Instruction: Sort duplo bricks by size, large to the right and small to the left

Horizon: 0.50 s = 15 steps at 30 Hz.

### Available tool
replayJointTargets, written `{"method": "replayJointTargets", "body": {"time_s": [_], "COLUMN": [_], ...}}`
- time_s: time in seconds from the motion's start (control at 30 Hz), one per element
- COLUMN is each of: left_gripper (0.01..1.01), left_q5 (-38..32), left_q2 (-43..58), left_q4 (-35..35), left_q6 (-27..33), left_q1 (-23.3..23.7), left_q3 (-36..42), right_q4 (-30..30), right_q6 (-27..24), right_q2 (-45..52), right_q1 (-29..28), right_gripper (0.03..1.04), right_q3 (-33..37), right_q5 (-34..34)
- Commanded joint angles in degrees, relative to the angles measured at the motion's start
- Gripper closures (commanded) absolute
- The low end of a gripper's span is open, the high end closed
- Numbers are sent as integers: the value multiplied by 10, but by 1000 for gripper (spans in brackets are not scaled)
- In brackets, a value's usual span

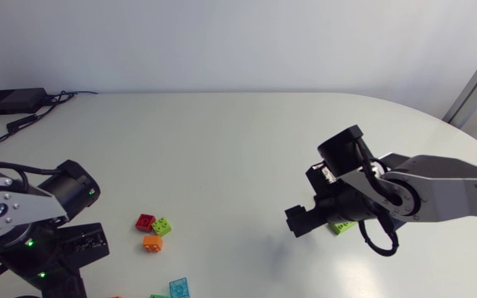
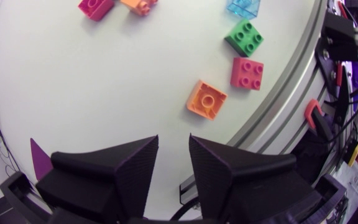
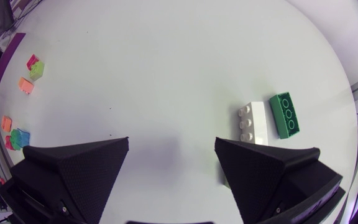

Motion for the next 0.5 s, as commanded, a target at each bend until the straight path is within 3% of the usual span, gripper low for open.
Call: {"method": "replayJointTargets", "body": {"time_s": [0.0, 0.2, 0.47], "left_gripper": [703, 703, 710], "left_q5": [-1, -23, -39], "left_q2": [-17, -13, 34], "left_q4": [-19, -57, -60], "left_q6": [44, 80, 76], "left_q1": [-13, -83, -160], "left_q3": [-12, -30, -35], "right_q4": [-8, -9, -7], "right_q6": [13, 15, 20], "right_q2": [-5, -5, -2], "right_q1": [1, 4, 9], "right_gripper": [66, 66, 66], "right_q3": [-18, -13, -14], "right_q5": [-1, -1, 0]}}
